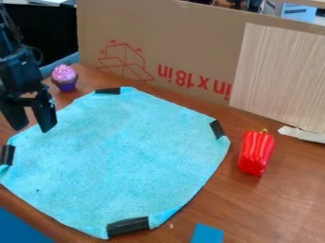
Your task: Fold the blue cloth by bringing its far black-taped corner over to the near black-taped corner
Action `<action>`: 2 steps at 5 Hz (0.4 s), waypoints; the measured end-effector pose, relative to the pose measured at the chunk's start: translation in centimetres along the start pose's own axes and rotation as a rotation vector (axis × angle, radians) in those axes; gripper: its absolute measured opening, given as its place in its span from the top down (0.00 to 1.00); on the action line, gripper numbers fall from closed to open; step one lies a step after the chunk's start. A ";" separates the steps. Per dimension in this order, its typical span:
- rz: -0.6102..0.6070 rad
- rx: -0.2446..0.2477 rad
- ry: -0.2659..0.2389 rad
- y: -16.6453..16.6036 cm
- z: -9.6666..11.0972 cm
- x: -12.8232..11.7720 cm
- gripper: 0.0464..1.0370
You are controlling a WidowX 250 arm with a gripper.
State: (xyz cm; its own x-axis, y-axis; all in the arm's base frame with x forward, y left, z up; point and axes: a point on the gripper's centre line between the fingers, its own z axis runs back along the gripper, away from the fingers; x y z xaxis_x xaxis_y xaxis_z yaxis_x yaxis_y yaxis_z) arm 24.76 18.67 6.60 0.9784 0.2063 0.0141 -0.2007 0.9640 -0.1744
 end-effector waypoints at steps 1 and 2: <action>0.002 -0.012 0.019 0.1 -0.8 -0.1 0.04; -0.045 0.000 -0.012 -0.1 -0.4 -0.1 0.04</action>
State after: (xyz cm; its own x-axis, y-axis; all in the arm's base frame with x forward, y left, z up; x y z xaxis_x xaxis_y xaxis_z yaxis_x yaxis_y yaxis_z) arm 24.73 18.52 6.18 0.9858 0.1646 0.0335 -0.1565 0.9724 -0.1732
